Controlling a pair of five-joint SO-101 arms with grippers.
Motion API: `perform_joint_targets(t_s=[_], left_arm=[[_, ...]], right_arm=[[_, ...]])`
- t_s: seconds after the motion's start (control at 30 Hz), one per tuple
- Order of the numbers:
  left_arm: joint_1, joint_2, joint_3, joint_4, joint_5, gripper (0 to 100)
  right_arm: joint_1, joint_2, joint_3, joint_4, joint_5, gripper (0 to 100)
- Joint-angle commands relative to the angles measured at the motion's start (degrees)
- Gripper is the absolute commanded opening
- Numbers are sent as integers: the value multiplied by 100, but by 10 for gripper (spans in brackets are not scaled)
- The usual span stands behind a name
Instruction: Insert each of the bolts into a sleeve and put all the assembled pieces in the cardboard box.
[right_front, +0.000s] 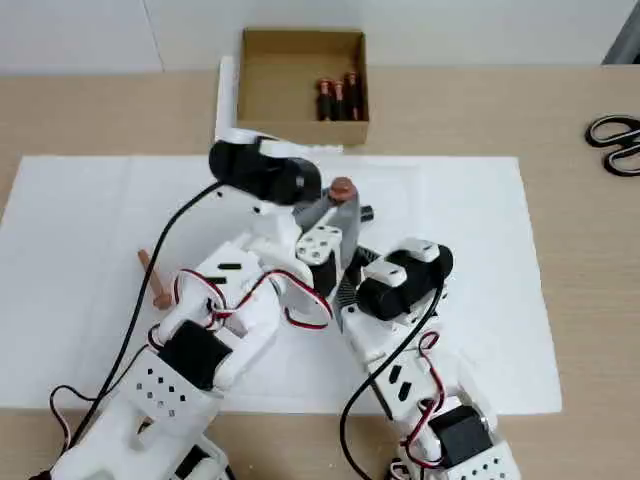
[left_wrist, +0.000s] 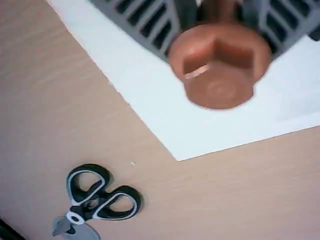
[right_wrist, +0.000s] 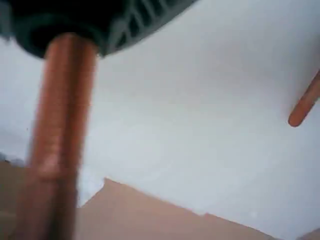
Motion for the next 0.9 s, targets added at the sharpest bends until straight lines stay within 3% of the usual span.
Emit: perform_joint_targets(t_s=[0.0,0.53,0.87], left_arm=[[62,-158,-48,-185,53,5],[62,-149,303,-202,44,5],[35,-141,330,-624,44,5]], right_arm=[[4,-84,-35,-136,-53,4],[-4,-84,-35,-136,-53,4],[-119,-84,-35,-119,-53,4]])
